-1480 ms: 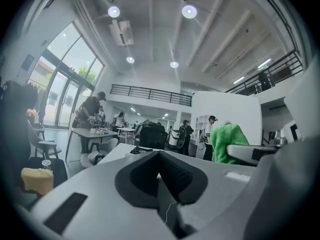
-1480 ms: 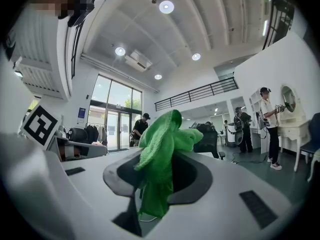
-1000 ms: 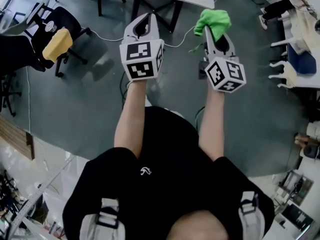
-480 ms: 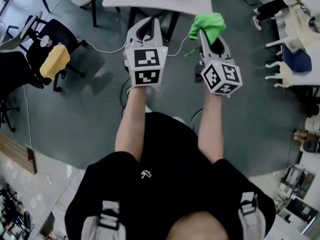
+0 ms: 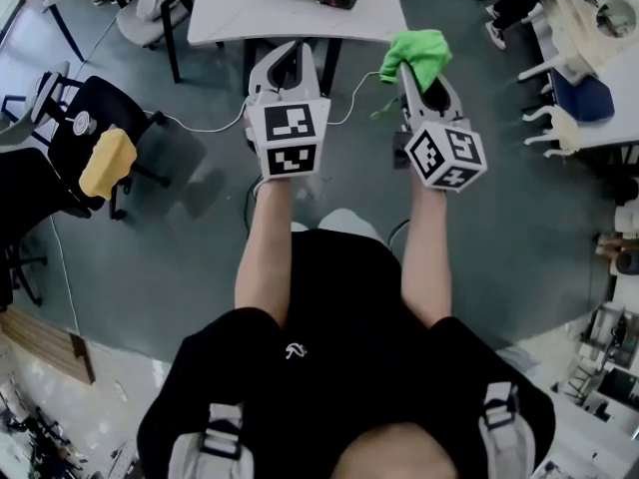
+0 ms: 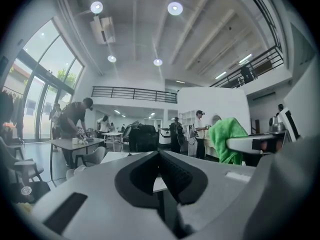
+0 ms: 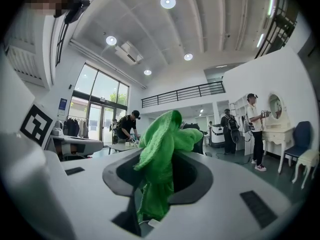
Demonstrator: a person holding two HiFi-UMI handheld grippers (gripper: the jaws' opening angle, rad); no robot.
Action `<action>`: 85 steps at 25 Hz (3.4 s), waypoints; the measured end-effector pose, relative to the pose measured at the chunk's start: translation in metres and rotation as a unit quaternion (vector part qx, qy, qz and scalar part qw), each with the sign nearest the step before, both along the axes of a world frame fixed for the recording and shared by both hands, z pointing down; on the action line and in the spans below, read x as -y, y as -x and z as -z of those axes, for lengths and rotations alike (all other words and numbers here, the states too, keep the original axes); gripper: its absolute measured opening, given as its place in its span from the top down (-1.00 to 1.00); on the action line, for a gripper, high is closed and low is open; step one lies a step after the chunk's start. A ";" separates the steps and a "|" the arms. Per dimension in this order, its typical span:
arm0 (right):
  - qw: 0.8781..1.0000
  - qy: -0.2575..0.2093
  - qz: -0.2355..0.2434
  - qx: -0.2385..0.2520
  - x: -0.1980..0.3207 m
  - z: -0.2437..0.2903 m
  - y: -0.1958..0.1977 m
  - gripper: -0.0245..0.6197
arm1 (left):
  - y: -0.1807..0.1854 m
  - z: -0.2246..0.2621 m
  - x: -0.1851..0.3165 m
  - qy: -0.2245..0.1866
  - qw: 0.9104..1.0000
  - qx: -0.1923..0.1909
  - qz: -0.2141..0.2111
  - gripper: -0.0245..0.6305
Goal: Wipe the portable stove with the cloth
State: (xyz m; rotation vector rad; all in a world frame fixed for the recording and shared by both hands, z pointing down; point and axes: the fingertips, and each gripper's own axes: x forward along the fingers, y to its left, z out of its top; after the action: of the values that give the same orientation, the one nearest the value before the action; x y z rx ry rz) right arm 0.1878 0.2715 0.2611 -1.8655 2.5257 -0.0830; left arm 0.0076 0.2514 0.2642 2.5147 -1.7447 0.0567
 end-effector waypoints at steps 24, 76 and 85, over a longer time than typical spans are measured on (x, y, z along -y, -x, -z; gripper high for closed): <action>0.998 0.028 0.047 0.009 0.218 -0.022 -0.017 0.55 | -0.032 -0.013 0.189 0.015 0.999 -0.051 0.004 0.94; 0.975 0.198 0.052 -0.086 0.594 -0.175 -0.048 0.55 | -0.091 -0.156 0.540 0.210 0.974 -0.061 -0.053 0.94; 0.955 0.244 0.078 -0.149 0.649 -0.202 -0.043 0.56 | -0.077 -0.159 0.561 0.229 0.970 -0.032 -0.069 0.94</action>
State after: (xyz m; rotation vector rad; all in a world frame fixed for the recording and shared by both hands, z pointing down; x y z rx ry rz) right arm 0.2310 -0.3771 0.4627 -1.9419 3.0851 -0.5094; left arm 0.0841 -0.3093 0.4235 2.2584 -1.3405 0.3404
